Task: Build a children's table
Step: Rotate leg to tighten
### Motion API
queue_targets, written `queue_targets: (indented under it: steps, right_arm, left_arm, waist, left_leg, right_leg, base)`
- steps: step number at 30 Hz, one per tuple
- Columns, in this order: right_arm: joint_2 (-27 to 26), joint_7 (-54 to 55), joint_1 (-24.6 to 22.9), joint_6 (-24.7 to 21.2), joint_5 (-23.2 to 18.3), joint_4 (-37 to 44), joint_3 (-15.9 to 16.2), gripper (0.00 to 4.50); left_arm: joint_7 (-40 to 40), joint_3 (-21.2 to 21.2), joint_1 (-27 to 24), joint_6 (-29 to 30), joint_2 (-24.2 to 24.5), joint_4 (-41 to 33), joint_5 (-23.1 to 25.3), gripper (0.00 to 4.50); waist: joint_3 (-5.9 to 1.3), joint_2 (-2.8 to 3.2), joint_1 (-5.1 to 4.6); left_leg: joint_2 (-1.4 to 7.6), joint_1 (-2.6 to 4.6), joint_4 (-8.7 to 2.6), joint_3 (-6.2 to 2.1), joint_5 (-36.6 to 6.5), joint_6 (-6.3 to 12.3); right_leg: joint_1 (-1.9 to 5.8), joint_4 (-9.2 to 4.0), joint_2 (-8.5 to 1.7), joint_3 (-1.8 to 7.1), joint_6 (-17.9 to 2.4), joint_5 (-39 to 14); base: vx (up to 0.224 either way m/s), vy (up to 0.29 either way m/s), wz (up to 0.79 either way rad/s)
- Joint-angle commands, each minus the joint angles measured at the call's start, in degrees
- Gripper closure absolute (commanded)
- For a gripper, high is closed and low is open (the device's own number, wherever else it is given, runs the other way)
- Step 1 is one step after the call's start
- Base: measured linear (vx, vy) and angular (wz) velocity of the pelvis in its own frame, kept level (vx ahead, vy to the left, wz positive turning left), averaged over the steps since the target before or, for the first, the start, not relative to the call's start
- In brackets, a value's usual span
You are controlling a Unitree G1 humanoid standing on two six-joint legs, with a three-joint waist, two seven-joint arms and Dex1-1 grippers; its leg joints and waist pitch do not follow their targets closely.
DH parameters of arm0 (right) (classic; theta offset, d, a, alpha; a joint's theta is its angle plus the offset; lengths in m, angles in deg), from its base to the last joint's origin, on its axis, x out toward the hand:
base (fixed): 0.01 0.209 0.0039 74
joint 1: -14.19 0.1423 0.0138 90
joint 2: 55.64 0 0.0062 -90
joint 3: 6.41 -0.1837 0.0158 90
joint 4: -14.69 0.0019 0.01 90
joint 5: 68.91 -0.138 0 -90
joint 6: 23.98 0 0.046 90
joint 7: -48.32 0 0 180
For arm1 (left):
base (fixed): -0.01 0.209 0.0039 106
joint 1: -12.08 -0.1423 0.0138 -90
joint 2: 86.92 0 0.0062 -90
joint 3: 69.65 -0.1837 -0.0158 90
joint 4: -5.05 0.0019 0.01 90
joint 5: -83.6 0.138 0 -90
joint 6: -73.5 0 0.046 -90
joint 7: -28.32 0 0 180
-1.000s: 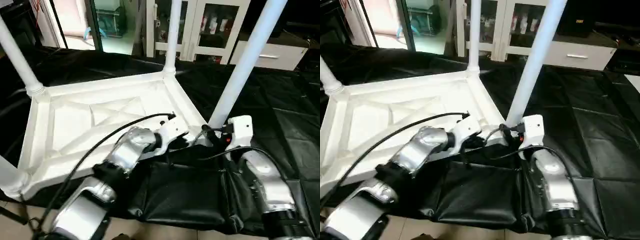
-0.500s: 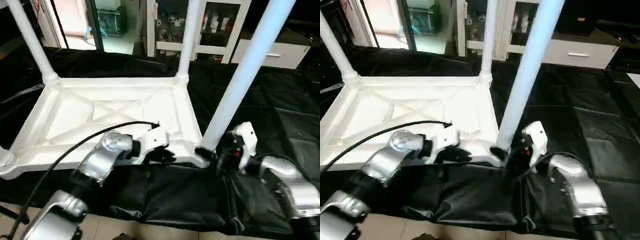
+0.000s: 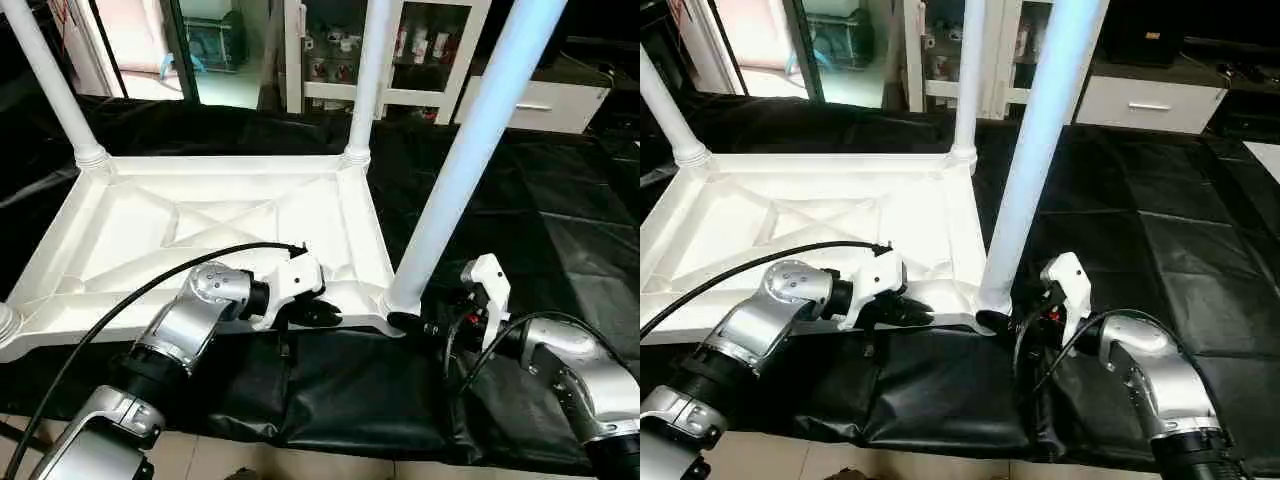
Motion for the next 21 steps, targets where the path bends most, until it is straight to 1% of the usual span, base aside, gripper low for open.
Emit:
queue_targets:
  steps: [1,2,5,6,7,8,10,11,14,21]
  right_arm:
    - [0.1,-0.19,0.82,1.09,0.38,-0.52,-0.36,0.83]
    - [0.06,-0.19,0.84,1.36,0.53,-0.67,-0.24,1.01]
    - [-0.15,-0.03,0.86,2.0,1.21,-1.07,0.43,1.21]
    - [-0.28,0.04,0.81,1.9,1.51,-1.2,0.8,1.43]
    - [-0.28,0.08,0.78,1.83,1.74,-1.3,1.05,1.43]
    - [-0.28,0.19,0.72,1.81,2.16,-1.43,1.37,1.52]
    - [-0.25,0.18,0.57,2.08,2.78,-1.8,1.8,1.56]
    - [-0.26,0.25,0.56,2.17,2.92,-1.95,1.85,1.73]
    - [-0.33,0.41,0.64,2.79,3.38,-2.75,1.96,1.81]
    - [-1.03,1.56,0.62,3.14,3.61,-2.58,1.68,1.84]
  left_arm:
    - [0.34,1.69,-0.85,-0.02,-0.47,-1.25,-3.31,4.5]
    - [0.36,1.66,-0.89,0.05,-0.47,-1.34,-3.27,4.5]
    - [0.55,1.48,-1.08,0.42,-0.46,-1.79,-3.14,4.5]
    - [0.67,1.32,-1.2,0.53,-0.44,-1.96,-3.03,4.5]
    - [0.71,1.25,-1.25,0.57,-0.45,-2.02,-2.99,4.5]
    - [0.77,1.2,-1.33,0.6,-0.46,-2.1,-2.95,4.5]
    - [0.87,1.1,-1.48,0.78,-0.51,-2.33,-2.92,4.5]
    - [0.9,1.07,-1.53,0.83,-0.52,-2.41,-2.91,4.5]
    - [1.06,0.83,-1.88,1.16,-0.55,-2.89,-2.82,4.5]
    - [0.92,0.34,-2.07,1.5,-0.75,-3.28,-2.38,4.5]
  waist:
    - [-3.27,-1.26,0.35]
    - [-3.33,-1.27,0.35]
    - [-3.38,-1.3,0.34]
    - [-3.39,-1.22,0.38]
    - [-3.38,-1.33,0.33]
    - [-3.37,-1.29,0.34]
    - [-3.33,-1.29,0.29]
    - [-3.36,-1.24,0.34]
    - [-3.33,-1.32,0.29]
    - [-3.42,-1.22,0.17]
  left_leg:
    - [5.26,0.8,-4.39,-2.57,-10.58,3.55]
    - [5.29,0.78,-4.38,-2.57,-10.39,3.5]
    - [5.24,0.77,-4.29,-2.5,-9.69,3.77]
    - [5.22,0.79,-4.26,-2.51,-9.49,3.97]
    - [5.22,0.71,-4.26,-2.49,-9.38,4.09]
    - [5.23,0.74,-4.25,-2.49,-9.24,4.18]
    - [5.22,0.71,-4.28,-2.5,-9.27,4.23]
    - [5.28,0.79,-4.27,-2.52,-9.41,4.16]
    - [5.24,0.8,-4.25,-2.51,-9.95,3.93]
    - [5.22,0.8,-4.17,-2.48,-9.02,4.41]
  right_leg:
    - [2.13,-4.61,-5.15,2.77,-12.9,-14.11]
    - [2.17,-4.53,-5.15,2.78,-12.97,-13.7]
    - [2.21,-4.39,-5.12,2.77,-13.38,-12.26]
    - [2.25,-4.36,-5.15,2.76,-13.54,-11.96]
    - [2.27,-4.35,-5.12,2.76,-13.58,-11.82]
    - [2.26,-4.34,-5.1,2.74,-13.69,-11.65]
    - [2.28,-4.32,-5.07,2.71,-13.66,-11.8]
    - [2.27,-4.33,-5.11,2.72,-13.65,-12.01]
    - [2.26,-4.44,-5.14,2.77,-13.49,-12.82]
    - [2.33,-4.23,-5.05,2.73,-13.98,-10.97]
  base:
    - [0.0,0.0,0.0]
    - [0.0,0.0,0.0]
    - [0.0,0.0,0.0]
    - [0.0,0.0,0.0]
    - [0.0,0.0,0.0]
    - [0.0,0.0,0.0]
    - [0.0,0.0,0.0]
    - [0.0,0.0,0.0]
    - [0.0,0.0,0.0]
    - [0.0,0.0,0.0]
